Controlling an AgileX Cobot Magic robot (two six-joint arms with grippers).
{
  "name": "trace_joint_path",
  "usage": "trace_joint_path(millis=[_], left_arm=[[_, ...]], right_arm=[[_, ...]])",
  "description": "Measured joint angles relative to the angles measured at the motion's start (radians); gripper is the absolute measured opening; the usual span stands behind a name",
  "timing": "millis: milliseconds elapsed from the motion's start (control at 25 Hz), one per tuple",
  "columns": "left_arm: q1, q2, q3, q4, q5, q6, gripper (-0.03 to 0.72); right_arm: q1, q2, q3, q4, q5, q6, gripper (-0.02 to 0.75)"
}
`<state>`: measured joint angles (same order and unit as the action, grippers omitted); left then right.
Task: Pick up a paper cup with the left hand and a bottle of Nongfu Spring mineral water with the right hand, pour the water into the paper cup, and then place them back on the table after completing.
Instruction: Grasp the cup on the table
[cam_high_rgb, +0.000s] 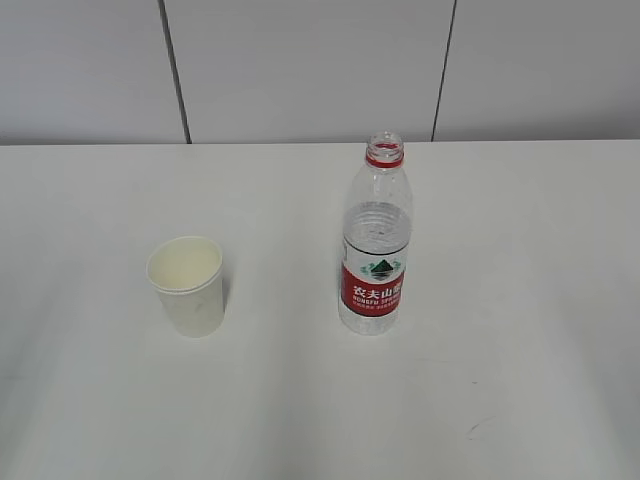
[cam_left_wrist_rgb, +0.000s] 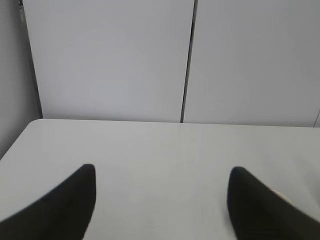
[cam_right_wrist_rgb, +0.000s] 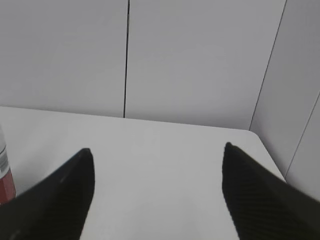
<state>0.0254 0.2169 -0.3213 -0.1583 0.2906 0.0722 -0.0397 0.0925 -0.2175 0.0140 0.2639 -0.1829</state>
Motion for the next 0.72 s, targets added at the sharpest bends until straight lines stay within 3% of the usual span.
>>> trace_joint_path(millis=[400, 720], left_arm=[[0.000, 0.174, 0.000, 0.066, -0.172, 0.000, 0.464], [0.000, 0.335, 0.033, 0.126, -0.330, 0.000, 0.459]], right_arm=[[0.000, 0.014, 0.002, 0.006, -0.055, 0.000, 0.587], [0.019, 0.179, 0.022, 0.008, -0.186, 0.000, 0.587]])
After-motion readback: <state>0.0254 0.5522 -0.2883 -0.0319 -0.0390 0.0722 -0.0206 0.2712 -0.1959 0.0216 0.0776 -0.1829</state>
